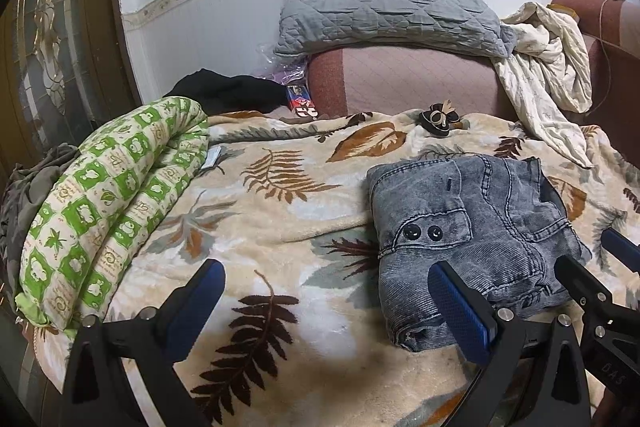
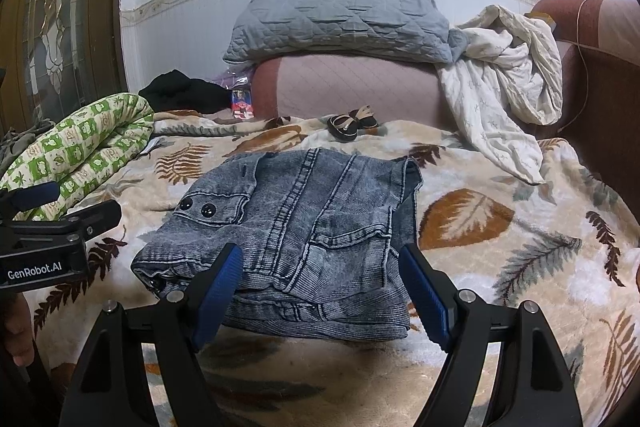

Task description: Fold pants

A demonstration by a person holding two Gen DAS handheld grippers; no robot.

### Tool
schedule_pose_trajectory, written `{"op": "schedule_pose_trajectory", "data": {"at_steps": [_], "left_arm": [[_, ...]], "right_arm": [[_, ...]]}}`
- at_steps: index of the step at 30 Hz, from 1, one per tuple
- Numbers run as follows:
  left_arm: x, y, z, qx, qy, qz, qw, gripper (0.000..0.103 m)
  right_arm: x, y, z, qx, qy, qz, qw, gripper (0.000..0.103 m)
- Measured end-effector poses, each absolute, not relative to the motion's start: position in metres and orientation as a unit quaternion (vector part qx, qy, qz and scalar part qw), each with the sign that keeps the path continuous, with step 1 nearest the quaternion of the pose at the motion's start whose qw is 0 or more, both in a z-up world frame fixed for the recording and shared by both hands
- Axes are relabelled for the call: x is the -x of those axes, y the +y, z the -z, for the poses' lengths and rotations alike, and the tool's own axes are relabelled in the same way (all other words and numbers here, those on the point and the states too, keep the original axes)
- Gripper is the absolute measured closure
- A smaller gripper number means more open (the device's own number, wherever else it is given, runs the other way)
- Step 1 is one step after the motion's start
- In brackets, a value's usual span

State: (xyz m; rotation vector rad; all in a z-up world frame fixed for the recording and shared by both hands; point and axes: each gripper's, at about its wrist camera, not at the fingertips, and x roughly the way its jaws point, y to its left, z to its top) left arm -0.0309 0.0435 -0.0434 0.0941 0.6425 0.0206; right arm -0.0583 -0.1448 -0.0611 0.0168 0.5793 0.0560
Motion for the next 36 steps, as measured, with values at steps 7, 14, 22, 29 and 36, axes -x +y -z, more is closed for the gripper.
{"op": "schedule_pose_trajectory", "data": {"at_steps": [7,14,22,29,36], "left_arm": [[0.037,0.045,0.038,-0.045,0.308,-0.009,0.950,0.000],[0.045,0.057,0.032,-0.037,0.296,-0.017,0.954,0.000],[0.055,0.082,0.025,-0.034,0.289,-0.029,0.956,0.000],[0.063,0.112,0.027,-0.033,0.286,-0.055,0.956,0.000],[0.065,0.119,0.024,-0.012,0.289,-0.050,0.956,0.000]], "right_arm": [[0.064,-0.141,0.050,-0.007,0.273,-0.031,0.961,0.022],[0.072,-0.138,0.038,-0.008,0.256,-0.018,0.966,0.022],[0.068,-0.134,0.037,-0.018,0.262,-0.006,0.965,0.022],[0.061,-0.121,0.025,-0.007,0.249,-0.016,0.968,0.022],[0.062,-0.115,0.023,-0.005,0.251,-0.024,0.968,0.022]]}}
